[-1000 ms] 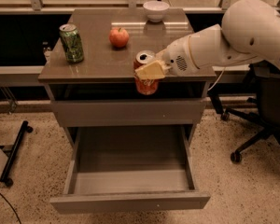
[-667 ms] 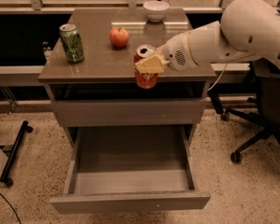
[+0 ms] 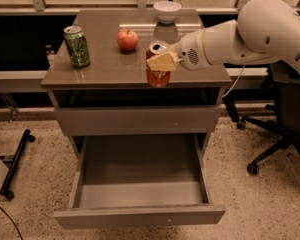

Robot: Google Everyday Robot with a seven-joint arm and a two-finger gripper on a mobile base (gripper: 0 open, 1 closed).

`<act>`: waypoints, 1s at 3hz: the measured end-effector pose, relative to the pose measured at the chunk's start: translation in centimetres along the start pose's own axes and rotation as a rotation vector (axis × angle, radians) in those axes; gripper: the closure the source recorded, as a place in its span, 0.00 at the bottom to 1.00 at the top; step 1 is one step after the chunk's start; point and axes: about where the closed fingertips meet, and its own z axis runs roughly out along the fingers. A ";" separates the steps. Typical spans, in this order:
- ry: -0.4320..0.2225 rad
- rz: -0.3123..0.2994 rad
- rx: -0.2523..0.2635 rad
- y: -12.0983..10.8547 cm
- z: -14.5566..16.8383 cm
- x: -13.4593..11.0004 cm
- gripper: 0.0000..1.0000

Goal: Pick coke can from middle drawer and place on counter

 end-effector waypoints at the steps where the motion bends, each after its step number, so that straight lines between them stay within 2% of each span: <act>1: -0.013 0.007 0.013 -0.7 0.1 -0.3 1.00; 3: 0.007 0.010 0.017 -1.3 0.5 -0.8 1.00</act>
Offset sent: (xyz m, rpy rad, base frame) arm 0.0116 -0.0084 0.0041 0.0159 -0.0120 -0.0341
